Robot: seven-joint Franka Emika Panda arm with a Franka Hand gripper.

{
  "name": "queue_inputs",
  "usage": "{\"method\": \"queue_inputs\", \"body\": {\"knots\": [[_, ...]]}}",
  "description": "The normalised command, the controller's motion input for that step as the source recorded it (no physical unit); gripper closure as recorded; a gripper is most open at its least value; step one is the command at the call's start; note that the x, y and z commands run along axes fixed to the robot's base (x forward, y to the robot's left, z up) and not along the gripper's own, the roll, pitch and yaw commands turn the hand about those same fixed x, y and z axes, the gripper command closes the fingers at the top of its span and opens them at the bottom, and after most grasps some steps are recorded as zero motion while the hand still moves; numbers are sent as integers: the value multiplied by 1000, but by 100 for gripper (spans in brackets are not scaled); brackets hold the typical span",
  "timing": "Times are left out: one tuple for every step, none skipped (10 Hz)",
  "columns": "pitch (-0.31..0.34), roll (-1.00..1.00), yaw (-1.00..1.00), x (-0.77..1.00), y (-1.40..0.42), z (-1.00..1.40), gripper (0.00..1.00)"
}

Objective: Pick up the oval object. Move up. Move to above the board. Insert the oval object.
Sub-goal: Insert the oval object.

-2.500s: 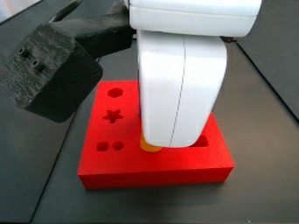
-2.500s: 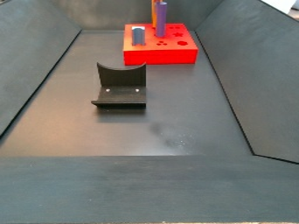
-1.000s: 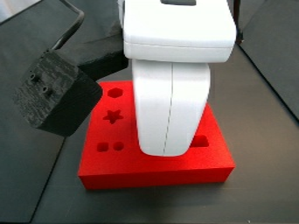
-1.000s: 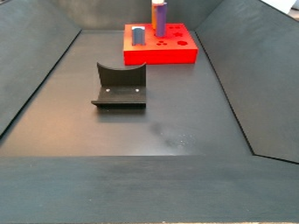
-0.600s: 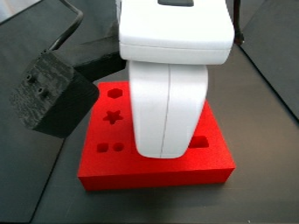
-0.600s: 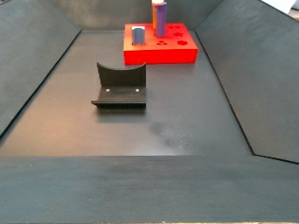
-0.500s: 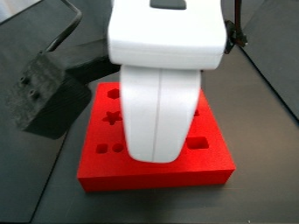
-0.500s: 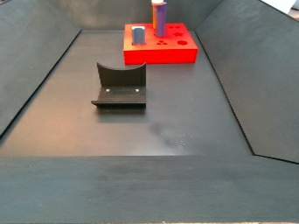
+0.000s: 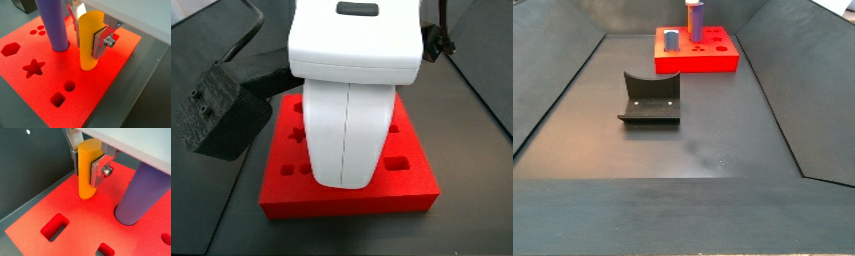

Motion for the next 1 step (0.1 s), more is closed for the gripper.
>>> {"method": "queue_inputs", "body": {"knots": [[-44, 3, 0, 0, 0, 0, 100]]}}
